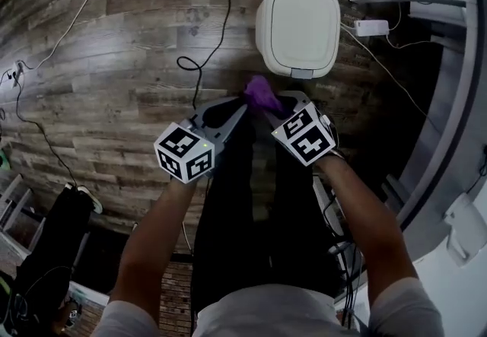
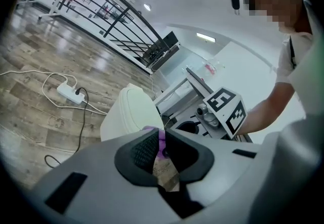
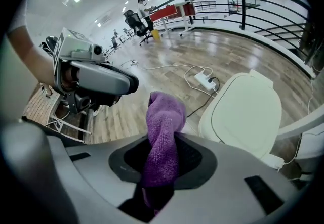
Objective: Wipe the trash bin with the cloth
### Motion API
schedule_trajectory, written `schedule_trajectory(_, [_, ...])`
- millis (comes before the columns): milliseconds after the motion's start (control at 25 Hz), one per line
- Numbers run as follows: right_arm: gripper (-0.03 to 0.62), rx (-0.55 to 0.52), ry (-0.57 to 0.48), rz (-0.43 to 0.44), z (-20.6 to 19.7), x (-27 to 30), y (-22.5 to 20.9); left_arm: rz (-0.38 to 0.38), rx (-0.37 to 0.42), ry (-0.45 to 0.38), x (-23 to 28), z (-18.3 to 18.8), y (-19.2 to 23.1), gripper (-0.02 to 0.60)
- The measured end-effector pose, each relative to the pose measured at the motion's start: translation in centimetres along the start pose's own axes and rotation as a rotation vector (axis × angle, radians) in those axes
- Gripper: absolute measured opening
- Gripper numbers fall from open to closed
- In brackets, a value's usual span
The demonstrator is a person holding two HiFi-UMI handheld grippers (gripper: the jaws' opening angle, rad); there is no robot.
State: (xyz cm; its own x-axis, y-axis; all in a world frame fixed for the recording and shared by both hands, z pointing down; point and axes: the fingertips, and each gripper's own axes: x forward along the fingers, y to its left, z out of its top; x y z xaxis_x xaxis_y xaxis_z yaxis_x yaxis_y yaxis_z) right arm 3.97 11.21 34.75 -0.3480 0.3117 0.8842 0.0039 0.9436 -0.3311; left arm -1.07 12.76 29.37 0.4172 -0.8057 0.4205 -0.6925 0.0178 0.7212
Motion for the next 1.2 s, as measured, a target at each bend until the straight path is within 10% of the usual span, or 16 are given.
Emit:
schedule_trajectory(560, [0.107, 0.257, -0.262, -0.148, -3.0, -8.5, -6.0, -0.138, 0.148, 0.077, 4.9, 2.5, -7.6, 0.011])
schedule_trajectory(1200, [0.107, 0.613, -0.47, -0.346, -14.5, -9.7, -26.3, 0.039, 0.359, 0.136, 16.5, 3.0, -7.9, 0.011])
